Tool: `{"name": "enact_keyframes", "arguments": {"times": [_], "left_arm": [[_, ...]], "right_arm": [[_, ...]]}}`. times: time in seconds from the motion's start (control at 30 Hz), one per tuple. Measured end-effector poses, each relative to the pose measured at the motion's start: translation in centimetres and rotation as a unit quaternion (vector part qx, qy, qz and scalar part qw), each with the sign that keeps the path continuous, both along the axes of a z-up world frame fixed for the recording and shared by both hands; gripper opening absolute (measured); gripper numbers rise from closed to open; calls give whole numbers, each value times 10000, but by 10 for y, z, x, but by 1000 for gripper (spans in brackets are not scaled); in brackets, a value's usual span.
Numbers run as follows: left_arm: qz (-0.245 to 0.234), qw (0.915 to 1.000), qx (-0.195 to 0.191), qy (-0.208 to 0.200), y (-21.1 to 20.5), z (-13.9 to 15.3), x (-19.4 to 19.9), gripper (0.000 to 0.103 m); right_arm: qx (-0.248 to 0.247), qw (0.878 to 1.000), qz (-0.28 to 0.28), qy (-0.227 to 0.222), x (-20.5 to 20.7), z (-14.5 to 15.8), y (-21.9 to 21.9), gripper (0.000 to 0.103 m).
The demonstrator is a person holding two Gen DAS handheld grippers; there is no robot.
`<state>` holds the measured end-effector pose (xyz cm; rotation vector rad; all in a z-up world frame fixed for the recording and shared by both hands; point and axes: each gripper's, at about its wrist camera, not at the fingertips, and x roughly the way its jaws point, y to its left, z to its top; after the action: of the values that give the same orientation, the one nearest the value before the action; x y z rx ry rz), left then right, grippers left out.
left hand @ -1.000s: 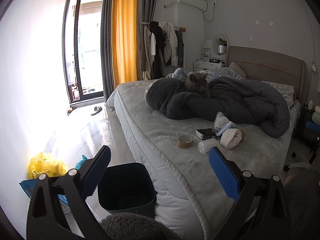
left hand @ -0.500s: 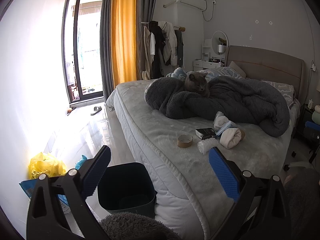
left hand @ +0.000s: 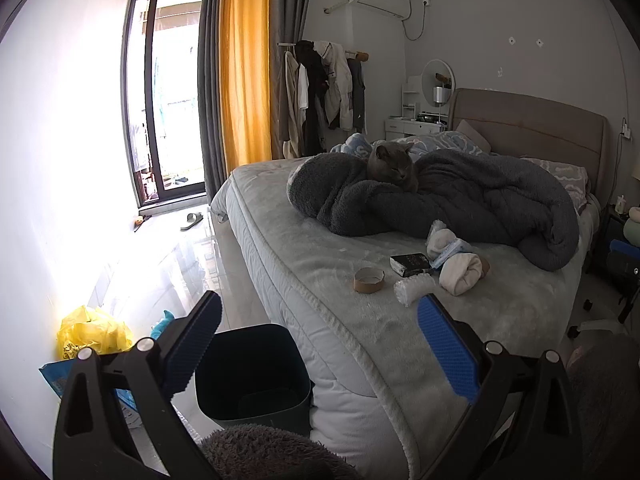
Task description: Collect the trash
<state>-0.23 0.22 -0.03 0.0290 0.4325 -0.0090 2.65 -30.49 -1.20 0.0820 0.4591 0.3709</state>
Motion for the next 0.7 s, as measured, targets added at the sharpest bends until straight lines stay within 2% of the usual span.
{"name": "enact_keyframes", "arguments": {"times": [0.7], "left_arm": [[5,10000,5,7,-5,-6,-2,100]], "right_arm": [[3,10000,0,17,0,-1,0,100]]}}
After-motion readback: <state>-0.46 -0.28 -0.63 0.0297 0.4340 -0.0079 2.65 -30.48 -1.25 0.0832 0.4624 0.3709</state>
